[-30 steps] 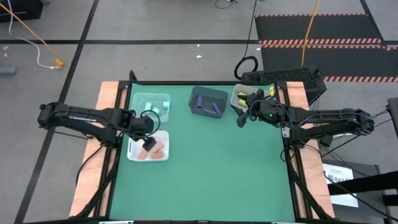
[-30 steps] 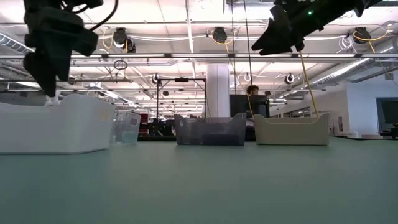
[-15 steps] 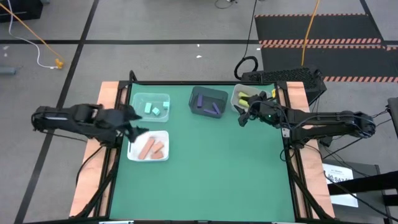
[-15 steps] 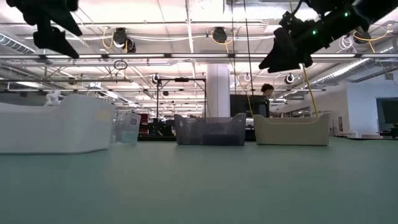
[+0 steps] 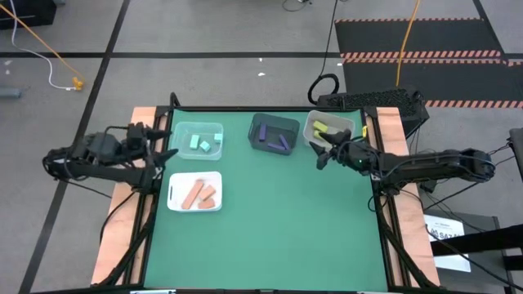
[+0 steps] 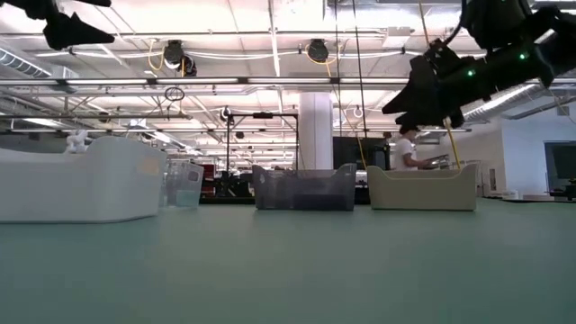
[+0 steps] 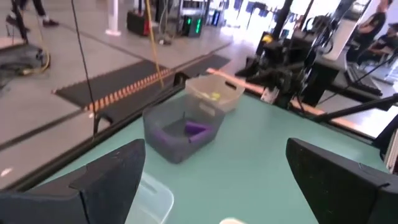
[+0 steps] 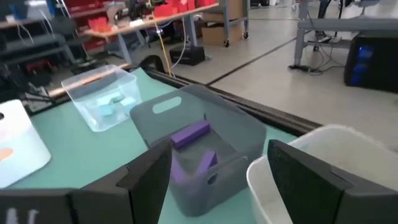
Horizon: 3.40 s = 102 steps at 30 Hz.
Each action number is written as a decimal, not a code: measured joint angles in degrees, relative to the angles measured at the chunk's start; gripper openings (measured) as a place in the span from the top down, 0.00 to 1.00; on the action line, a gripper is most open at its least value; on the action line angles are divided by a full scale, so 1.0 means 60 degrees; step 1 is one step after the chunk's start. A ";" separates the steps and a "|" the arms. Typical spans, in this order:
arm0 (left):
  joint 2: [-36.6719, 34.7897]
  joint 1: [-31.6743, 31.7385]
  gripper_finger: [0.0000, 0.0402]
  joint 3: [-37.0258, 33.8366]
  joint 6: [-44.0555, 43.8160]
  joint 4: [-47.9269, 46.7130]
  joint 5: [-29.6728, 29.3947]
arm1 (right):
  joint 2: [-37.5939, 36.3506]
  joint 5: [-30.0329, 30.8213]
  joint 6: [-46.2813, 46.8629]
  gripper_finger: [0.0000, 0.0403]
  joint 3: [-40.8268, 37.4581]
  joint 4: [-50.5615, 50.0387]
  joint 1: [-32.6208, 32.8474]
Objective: Sort & place blocks by color
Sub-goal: Return to Home Position
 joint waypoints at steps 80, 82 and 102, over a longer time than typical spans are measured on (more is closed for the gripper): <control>-0.0123 0.0004 0.03 -0.6949 0.1350 1.0956 0.1190 | -0.3819 -0.0007 0.1088 0.36 -0.2611 0.1764 0.0000; -0.0127 0.0004 0.03 -0.6949 0.1350 1.0956 0.1190 | -0.4229 -0.0007 0.1088 0.36 -0.2611 0.1760 0.0003; -0.0126 0.0004 0.03 -0.6946 0.1356 1.0956 0.1190 | -0.7402 -0.0007 0.1088 0.36 -0.2618 0.1768 0.0004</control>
